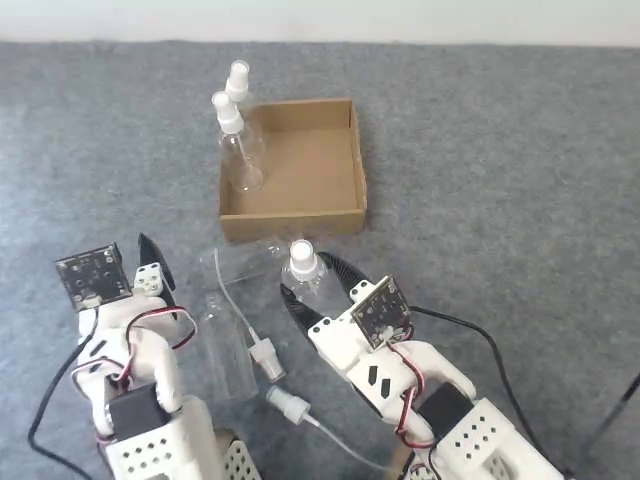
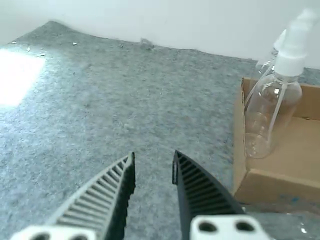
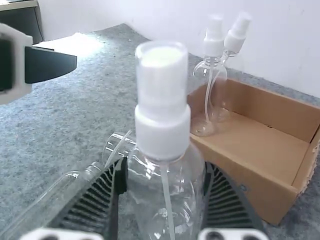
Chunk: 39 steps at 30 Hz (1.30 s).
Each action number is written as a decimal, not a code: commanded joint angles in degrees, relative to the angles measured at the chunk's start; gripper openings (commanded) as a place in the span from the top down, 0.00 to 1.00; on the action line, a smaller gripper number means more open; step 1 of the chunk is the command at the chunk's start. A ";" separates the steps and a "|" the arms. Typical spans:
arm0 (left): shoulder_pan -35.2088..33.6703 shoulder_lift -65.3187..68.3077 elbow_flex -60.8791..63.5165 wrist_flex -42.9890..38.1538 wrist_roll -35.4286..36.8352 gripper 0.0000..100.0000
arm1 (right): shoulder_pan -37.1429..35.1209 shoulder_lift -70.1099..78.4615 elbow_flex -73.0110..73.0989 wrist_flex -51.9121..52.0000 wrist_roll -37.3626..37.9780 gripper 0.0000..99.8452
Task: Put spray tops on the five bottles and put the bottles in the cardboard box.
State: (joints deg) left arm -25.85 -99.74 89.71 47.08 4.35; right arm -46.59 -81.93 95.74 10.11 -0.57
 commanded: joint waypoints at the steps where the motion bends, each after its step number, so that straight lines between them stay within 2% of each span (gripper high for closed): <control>1: -0.26 -0.88 -0.66 -1.85 -0.35 0.88 | 0.13 -1.19 0.35 0.40 -0.44 0.92; 8: -0.44 -0.88 -0.66 -1.76 -0.44 0.88 | 0.13 -1.19 -10.02 13.58 -0.53 0.91; 13: -0.44 -0.88 -0.66 -1.76 -0.44 0.88 | 1.54 -0.66 -17.49 17.89 -0.26 0.91; 29: -0.18 -0.88 -0.66 -1.85 -0.35 0.88 | 2.07 0.40 -34.99 17.45 -0.18 0.91; 39: -0.35 -0.88 -0.66 -1.93 -0.44 0.88 | 1.98 15.52 -47.74 16.57 -0.35 0.91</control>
State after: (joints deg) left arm -25.93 -99.74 89.71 46.99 4.35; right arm -44.84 -70.86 53.89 27.96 -0.57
